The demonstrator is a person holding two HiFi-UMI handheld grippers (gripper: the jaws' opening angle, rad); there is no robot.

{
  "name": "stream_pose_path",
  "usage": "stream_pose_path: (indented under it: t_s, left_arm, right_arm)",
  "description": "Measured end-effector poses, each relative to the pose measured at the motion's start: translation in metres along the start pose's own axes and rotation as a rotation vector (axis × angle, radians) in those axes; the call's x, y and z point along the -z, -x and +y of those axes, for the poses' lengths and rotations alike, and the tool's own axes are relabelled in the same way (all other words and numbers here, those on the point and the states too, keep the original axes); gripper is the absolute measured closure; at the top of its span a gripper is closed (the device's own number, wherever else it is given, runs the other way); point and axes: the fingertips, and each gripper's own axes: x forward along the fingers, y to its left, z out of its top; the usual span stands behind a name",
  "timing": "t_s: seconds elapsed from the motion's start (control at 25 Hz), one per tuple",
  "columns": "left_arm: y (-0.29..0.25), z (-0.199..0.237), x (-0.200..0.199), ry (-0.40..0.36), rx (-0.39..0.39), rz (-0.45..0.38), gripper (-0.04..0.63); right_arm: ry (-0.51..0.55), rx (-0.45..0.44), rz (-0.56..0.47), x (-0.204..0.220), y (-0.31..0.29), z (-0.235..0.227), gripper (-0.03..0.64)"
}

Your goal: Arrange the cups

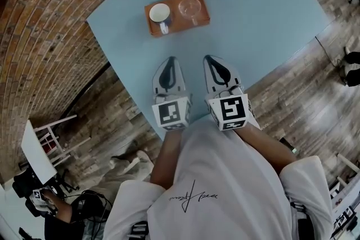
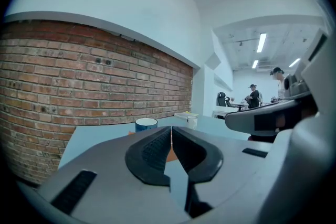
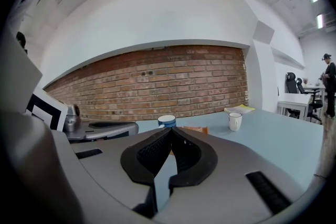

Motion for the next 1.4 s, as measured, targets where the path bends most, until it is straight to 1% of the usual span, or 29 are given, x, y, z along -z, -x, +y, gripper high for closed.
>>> stream_pose_path:
  t_s: [0.24, 0.4, 0.76, 1.04, 1.24, 1.4]
  left_arm:
    - [0.005, 0.0, -0.003, 0.009, -0.002, -0.006, 0.584]
    - [0.002, 0.001, -0.006, 0.006, -0.001, -0.002, 0.584]
    - [-0.004, 0.0, -0.009, 0.005, 0.017, 0.001, 0.586]
    - [-0.005, 0.002, -0.011, 0.02, 0.024, -0.004, 0.586]
    - [0.0, 0.01, -0.013, 0.018, 0.015, -0.009, 0.586]
    - [0.004, 0.013, -0.013, 0.023, 0.011, -0.01, 0.586]
  right_arm:
    - [-0.003, -0.014, -0.009, -0.002, 0.001, 0.007, 0.597]
    - [-0.009, -0.002, -0.013, -0.004, 0.0, 0.003, 0.597]
    - [0.008, -0.003, -0.012, -0.008, -0.006, 0.004, 0.597]
    - [0.02, -0.006, -0.004, -0.01, -0.012, 0.011, 0.597]
    - [0.029, 0.004, -0.004, -0.024, -0.012, 0.021, 0.597]
    - [0.007, 0.027, 0.013, -0.029, -0.009, 0.027, 0.598]
